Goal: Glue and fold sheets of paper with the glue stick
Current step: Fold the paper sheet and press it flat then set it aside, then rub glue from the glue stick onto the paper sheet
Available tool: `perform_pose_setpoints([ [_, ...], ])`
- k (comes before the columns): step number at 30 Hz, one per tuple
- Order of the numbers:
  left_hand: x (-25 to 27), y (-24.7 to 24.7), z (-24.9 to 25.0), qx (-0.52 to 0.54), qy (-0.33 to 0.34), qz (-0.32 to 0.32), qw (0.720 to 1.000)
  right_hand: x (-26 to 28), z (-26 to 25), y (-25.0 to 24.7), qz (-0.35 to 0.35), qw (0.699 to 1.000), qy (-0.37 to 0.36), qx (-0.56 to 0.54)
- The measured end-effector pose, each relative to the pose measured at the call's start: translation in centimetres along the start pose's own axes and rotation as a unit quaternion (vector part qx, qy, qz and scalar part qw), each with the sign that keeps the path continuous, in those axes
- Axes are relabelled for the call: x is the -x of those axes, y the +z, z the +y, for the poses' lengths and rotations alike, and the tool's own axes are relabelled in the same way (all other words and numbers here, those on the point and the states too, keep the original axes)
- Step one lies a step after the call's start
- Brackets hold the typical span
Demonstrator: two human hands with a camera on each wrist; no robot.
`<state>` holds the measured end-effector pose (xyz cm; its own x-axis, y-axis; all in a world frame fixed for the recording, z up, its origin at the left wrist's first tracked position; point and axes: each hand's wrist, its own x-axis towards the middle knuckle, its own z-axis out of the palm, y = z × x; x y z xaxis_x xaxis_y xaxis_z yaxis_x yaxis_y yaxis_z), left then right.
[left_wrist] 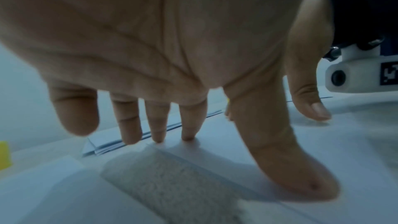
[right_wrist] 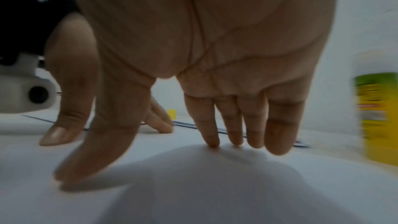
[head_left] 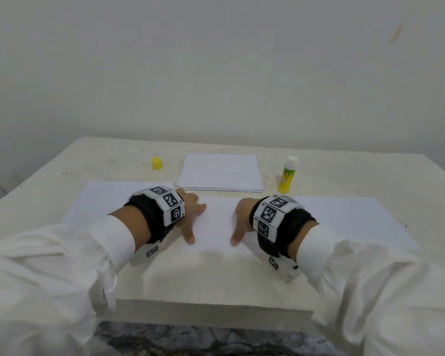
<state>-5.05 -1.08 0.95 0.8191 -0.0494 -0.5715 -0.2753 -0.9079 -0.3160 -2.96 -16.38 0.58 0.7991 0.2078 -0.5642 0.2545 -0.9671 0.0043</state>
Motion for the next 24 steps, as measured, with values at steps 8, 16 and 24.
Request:
perform_pose_setpoints([
  [8, -1.6, 0.1, -0.4, -0.004, 0.02, -0.011, 1.0, -1.7, -3.0, 0.1, 0.007, 0.994, -0.068, 0.083],
  [16, -1.4, -0.4, 0.0, 0.017, 0.021, -0.032, 0.999, 1.3, 8.3, 0.3, -0.017, 0.998, -0.021, 0.055],
  [24, -3.6, -2.8, 6.6, 0.073, 0.055, 0.046, 0.995, -1.5, 7.5, 0.6, -0.028, 0.991, 0.03, 0.126],
])
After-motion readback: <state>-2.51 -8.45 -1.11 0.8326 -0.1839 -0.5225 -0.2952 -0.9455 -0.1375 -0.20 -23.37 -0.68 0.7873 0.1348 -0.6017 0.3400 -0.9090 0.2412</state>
